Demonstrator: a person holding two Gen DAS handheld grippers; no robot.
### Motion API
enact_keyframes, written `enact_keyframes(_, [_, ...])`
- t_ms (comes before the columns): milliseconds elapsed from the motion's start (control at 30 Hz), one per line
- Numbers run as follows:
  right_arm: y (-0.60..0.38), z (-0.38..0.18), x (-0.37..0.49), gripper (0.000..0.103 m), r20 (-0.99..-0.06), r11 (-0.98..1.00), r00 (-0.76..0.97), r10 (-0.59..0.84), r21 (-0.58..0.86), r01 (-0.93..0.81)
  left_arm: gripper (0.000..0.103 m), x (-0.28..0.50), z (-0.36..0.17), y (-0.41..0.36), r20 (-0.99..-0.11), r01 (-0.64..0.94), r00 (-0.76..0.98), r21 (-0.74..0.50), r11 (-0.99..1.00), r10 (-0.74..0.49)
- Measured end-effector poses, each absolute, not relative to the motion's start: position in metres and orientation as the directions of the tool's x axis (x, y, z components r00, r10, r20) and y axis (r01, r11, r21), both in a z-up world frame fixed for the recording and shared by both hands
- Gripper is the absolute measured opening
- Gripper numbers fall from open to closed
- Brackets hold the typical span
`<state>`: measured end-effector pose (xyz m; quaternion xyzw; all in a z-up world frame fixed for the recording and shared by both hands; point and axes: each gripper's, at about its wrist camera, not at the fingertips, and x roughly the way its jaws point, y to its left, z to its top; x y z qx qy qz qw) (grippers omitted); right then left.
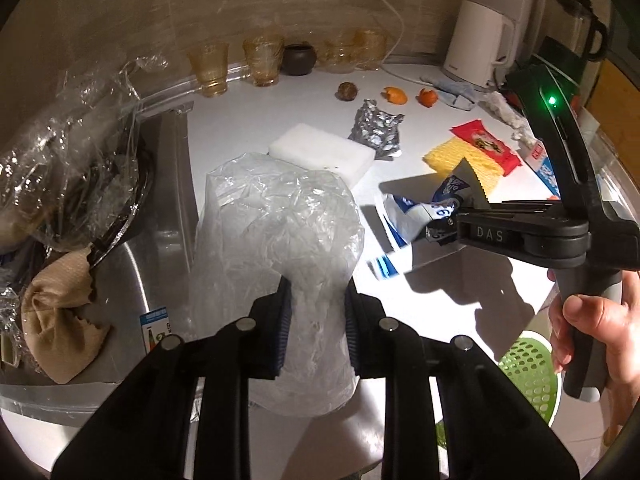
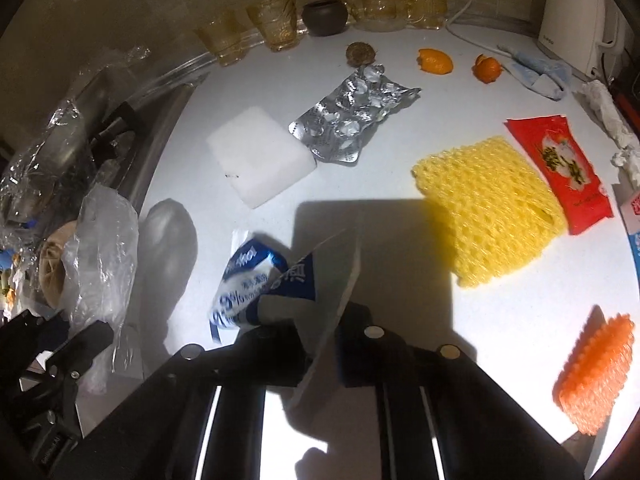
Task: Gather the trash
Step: 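Carry both items over the green basket and open both grippers to drop them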
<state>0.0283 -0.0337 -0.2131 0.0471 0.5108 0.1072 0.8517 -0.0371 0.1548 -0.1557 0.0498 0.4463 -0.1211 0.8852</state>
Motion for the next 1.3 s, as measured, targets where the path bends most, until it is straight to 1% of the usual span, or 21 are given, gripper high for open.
enact_keyframes(33, [-0.036, -0.211, 0.025, 0.003, -0.857, 0.971, 0.457, 0.236, 0.196, -0.135, 0.023, -0.039, -0.155, 0.154, -0.802, 0.265, 0.572, -0.014, 0.964, -0.169])
enact_keyframes(167, [-0.049, -0.195, -0.003, 0.003, -0.841, 0.974, 0.492, 0.224, 0.186, -0.127, 0.023, -0.056, -0.142, 0.146, -0.800, 0.328, 0.556, -0.036, 0.944, -0.224])
enact_keyframes(333, [-0.089, -0.171, -0.066, 0.003, -0.835, 0.989, 0.529, 0.149, 0.138, -0.059, 0.023, -0.099, -0.124, 0.110, -0.787, 0.495, 0.522, -0.035, 0.868, -0.329])
enact_keyframes(433, [-0.122, -0.160, -0.117, 0.003, -0.843, 0.994, 0.534, 0.071, 0.105, 0.032, 0.023, -0.131, -0.117, 0.080, -0.782, 0.630, 0.439, -0.085, 0.772, -0.443])
enact_keyframes(567, [-0.164, -0.155, -0.184, 0.003, -0.856, 0.978, 0.515, -0.037, 0.075, 0.194, 0.024, -0.164, -0.125, 0.037, -0.797, 0.758, 0.286, -0.151, 0.634, -0.532])
enact_keyframes(667, [-0.193, -0.155, -0.229, 0.003, -0.862, 0.947, 0.497, -0.097, 0.073, 0.313, 0.024, -0.185, -0.143, 0.001, -0.822, 0.831, 0.185, -0.162, 0.532, -0.539])
enact_keyframes(800, [-0.222, -0.157, -0.271, 0.006, -0.865, 0.903, 0.480, -0.145, 0.082, 0.422, 0.024, -0.209, -0.176, -0.042, -0.865, 0.887, 0.086, -0.159, 0.434, -0.494])
enact_keyframes(833, [-0.229, -0.157, -0.282, 0.006, -0.865, 0.892, 0.480, -0.150, 0.091, 0.443, 0.026, -0.217, -0.184, -0.053, -0.874, 0.900, 0.065, -0.158, 0.407, -0.482])
enact_keyframes(867, [-0.234, -0.158, -0.284, 0.006, -0.864, 0.887, 0.482, -0.147, 0.101, 0.451, 0.034, -0.220, -0.191, -0.059, -0.881, 0.906, 0.060, -0.148, 0.396, -0.469])
enact_keyframes(900, [-0.238, -0.158, -0.287, 0.007, -0.863, 0.882, 0.484, -0.143, 0.111, 0.459, 0.047, -0.225, -0.198, -0.066, -0.889, 0.913, 0.060, -0.135, 0.384, -0.453])
enact_keyframes(933, [-0.241, -0.158, -0.289, 0.007, -0.863, 0.879, 0.486, -0.139, 0.119, 0.462, 0.052, -0.226, -0.203, -0.070, -0.893, 0.918, 0.059, -0.127, 0.376, -0.446])
enact_keyframes(967, [-0.244, -0.158, -0.291, 0.007, -0.864, 0.878, 0.486, -0.134, 0.123, 0.462, 0.060, -0.229, -0.208, -0.077, -0.896, 0.921, 0.061, -0.119, 0.372, -0.439])
enact_keyframes(1000, [-0.245, -0.160, -0.290, 0.007, -0.867, 0.880, 0.481, -0.130, 0.123, 0.459, 0.066, -0.231, -0.211, -0.082, -0.899, 0.921, 0.056, -0.122, 0.371, -0.434])
enact_keyframes(1133, [-0.250, -0.165, -0.291, 0.007, -0.875, 0.894, 0.474, -0.100, 0.131, 0.429, 0.074, -0.235, -0.209, -0.095, -0.894, 0.915, 0.030, -0.155, 0.373, -0.447])
enact_keyframes(1167, [-0.250, -0.168, -0.290, 0.007, -0.878, 0.900, 0.471, -0.089, 0.132, 0.416, 0.078, -0.236, -0.206, -0.098, -0.892, 0.915, 0.036, -0.152, 0.374, -0.451])
enact_keyframes(1300, [-0.251, -0.173, -0.285, 0.007, -0.884, 0.920, 0.465, -0.046, 0.144, 0.365, 0.081, -0.230, -0.192, -0.104, -0.888, 0.907, 0.079, -0.125, 0.402, -0.454])
